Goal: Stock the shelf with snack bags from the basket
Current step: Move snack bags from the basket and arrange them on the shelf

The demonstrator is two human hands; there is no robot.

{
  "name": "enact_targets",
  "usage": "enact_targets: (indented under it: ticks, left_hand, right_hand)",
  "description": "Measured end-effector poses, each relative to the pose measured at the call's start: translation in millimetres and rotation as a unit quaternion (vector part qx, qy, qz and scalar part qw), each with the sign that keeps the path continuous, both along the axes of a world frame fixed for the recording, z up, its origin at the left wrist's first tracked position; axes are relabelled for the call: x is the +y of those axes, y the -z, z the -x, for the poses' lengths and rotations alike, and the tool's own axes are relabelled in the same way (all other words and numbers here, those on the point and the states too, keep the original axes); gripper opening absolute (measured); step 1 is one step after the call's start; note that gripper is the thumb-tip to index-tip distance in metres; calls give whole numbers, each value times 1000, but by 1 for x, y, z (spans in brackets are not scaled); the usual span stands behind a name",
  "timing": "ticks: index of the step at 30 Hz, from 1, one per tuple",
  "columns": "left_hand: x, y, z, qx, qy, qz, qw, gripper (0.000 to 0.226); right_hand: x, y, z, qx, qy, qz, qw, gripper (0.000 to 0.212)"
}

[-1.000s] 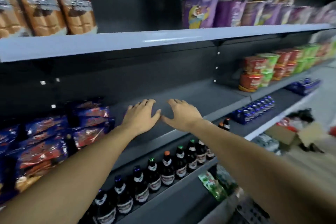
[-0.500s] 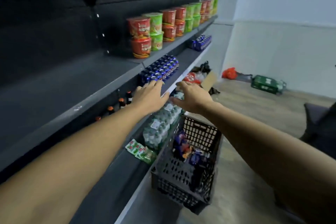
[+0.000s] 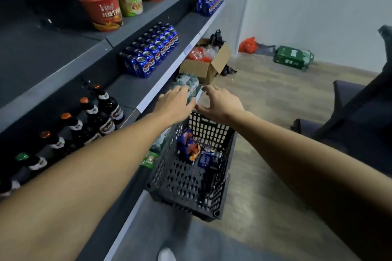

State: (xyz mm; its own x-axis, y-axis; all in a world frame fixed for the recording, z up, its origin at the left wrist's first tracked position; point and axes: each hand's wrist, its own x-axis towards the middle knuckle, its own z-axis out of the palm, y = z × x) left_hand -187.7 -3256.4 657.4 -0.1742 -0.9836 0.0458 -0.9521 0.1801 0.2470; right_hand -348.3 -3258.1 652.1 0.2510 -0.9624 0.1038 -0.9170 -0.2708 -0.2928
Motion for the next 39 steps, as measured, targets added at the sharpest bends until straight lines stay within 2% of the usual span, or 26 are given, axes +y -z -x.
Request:
enact_targets:
  ticks: [3,10,13,21,27,31,34,39]
  left_hand:
    - [-23,36,0,12,5,-34,999,50]
    - [-84,129,-2,61,25,-107,992,40]
    - [-102,165,1,65,17,-122,990,35]
    - [-144,267,14,69,-39,-145,986,40]
    - [-150,376,21,52,-73,-200,976,39]
    - [-156,438,25,41,-105,-230,967,47]
    - [-162,472,25,24,-135,-246,960,55]
    - [-173,508,27,-32,-145,-241,959,63]
  right_hand:
    - [-17,33,-2,5,15,-36,999,61]
    - [-66,110,-10,19,52,-103,993,64]
    - [-88,145,-11,25,58,-122,991,64]
    - [-143,256,3,6,66,-164,984,67]
    - [-147,362,18,0,70,-216,974,67]
    - [-140,419,24,1,91,-251,964,71]
    - [-134,451,24,17,104,-271,957,70]
    - [-137,485,18,16,107,-241,964,69]
